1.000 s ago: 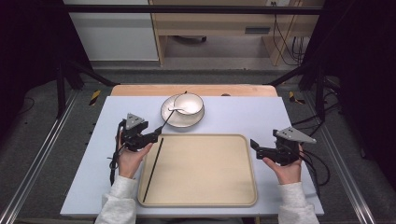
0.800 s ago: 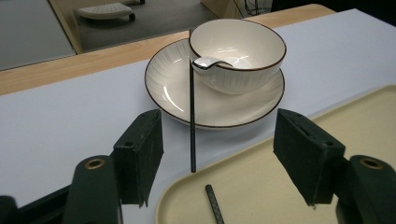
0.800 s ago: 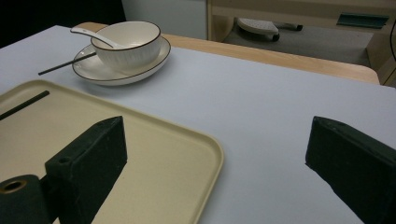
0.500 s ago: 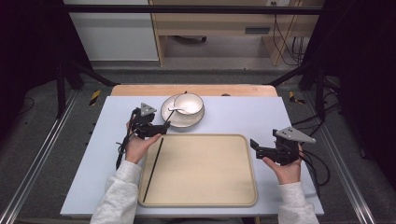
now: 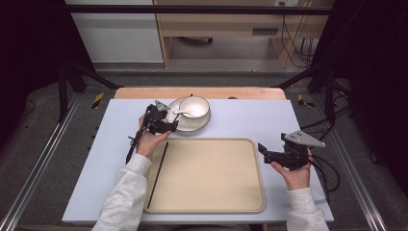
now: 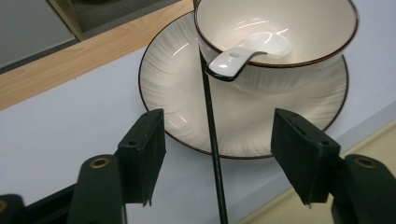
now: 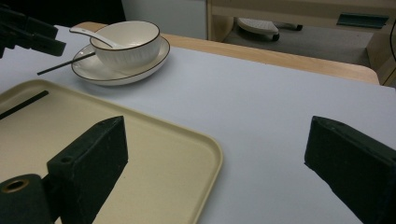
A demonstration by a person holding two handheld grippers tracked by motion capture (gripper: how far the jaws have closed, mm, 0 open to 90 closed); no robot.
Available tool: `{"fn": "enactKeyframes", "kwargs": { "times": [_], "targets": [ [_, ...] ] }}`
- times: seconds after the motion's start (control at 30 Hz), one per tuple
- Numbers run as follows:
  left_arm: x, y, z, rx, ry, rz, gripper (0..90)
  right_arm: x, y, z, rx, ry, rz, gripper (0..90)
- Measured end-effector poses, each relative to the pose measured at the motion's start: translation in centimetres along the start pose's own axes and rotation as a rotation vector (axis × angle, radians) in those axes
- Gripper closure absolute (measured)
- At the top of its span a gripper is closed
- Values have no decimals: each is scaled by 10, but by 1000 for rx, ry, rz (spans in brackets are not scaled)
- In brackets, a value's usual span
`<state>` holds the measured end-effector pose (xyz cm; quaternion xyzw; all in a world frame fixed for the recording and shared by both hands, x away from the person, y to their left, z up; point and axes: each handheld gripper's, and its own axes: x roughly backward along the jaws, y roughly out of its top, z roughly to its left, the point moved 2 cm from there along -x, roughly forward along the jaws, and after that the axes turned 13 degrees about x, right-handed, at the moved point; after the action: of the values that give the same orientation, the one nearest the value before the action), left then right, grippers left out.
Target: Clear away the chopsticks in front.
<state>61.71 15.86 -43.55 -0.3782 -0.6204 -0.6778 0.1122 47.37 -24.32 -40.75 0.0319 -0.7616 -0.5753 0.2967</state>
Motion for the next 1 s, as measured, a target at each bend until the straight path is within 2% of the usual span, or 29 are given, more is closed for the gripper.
{"fn": "enactKeyframes", "kwargs": {
  "times": [0.1, 0.23, 0.43, 0.53, 0.57, 0.73, 0.83, 1.0],
  "targets": [
    [-8, 2, 3, -3, 1, 21, 394, 0, 0, 0, 0, 2, 2, 64],
    [-15, 6, 3, -6, 5, 24, 425, 0, 0, 0, 0, -2, 2, 65],
    [-29, 2, 5, -23, 22, 43, 480, 1, 0, -1, 1, -1, -2, 66],
    [-35, 2, 7, -8, 19, 34, 525, 0, 0, -1, 1, -2, -1, 67],
    [-40, 3, 8, -12, 18, 61, 555, 0, 0, -1, 5, -1, 2, 67],
    [-46, 9, 4, -4, 15, 54, 632, 0, 0, -1, 5, -1, 5, 68],
    [-52, 9, 3, -15, 28, 79, 665, 0, -1, -1, 4, -3, 5, 68],
    [-55, 10, 4, 3, 10, 91, 740, 1, 0, -2, 4, -3, 4, 68]
  ]
}}
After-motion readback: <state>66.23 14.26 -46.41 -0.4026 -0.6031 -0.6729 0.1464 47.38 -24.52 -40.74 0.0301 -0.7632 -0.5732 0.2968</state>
